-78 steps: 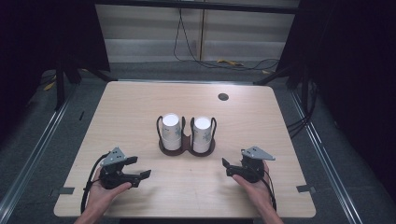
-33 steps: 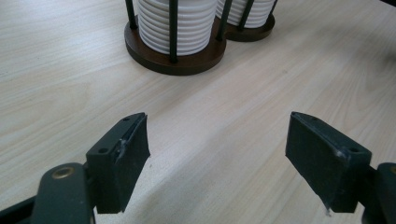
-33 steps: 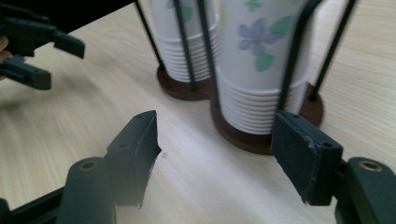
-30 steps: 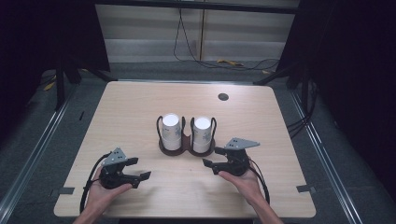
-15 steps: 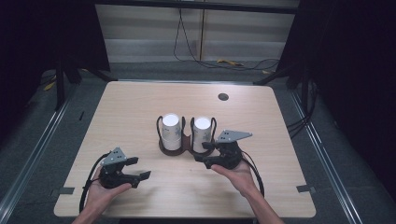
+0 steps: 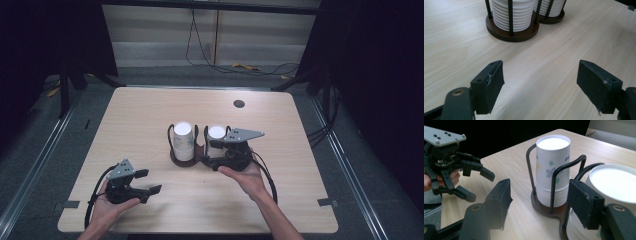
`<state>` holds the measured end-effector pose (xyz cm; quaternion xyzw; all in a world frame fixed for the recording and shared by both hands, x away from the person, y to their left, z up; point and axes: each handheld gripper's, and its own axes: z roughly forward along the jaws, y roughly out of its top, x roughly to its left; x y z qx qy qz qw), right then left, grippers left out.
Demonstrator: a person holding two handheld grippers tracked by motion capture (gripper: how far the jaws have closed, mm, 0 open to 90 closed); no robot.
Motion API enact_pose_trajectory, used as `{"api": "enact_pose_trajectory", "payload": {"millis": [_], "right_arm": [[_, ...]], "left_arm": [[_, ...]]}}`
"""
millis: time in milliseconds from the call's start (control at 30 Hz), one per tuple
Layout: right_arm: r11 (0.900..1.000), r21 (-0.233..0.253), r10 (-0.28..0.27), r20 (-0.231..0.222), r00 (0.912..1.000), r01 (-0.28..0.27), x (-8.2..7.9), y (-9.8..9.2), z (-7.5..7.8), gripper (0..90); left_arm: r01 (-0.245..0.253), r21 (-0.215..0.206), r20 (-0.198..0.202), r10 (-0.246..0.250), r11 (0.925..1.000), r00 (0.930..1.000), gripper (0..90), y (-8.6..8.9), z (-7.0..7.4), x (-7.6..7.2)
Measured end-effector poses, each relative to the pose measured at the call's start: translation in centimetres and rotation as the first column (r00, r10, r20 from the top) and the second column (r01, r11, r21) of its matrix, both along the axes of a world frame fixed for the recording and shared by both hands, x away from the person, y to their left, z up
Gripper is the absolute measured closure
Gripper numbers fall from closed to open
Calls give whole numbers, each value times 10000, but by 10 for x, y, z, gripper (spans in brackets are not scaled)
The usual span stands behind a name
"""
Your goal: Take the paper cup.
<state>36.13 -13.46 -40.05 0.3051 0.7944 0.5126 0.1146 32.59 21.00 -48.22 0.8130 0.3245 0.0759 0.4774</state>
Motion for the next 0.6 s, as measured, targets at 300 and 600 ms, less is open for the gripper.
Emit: {"api": "enact_pose_trajectory", "payload": {"millis": [300, 600], "right_arm": [[9998, 164, 132, 131, 9998, -134, 15, 16, 11, 372], [9997, 147, 201, 129, 9997, -203, 31, 32, 19, 356]], "left_arm": [[-29, 28, 62, 29, 10000, 10000, 218, 0, 0, 0], [-14, 11, 89, 14, 10000, 10000, 218, 1, 0, 1]]}}
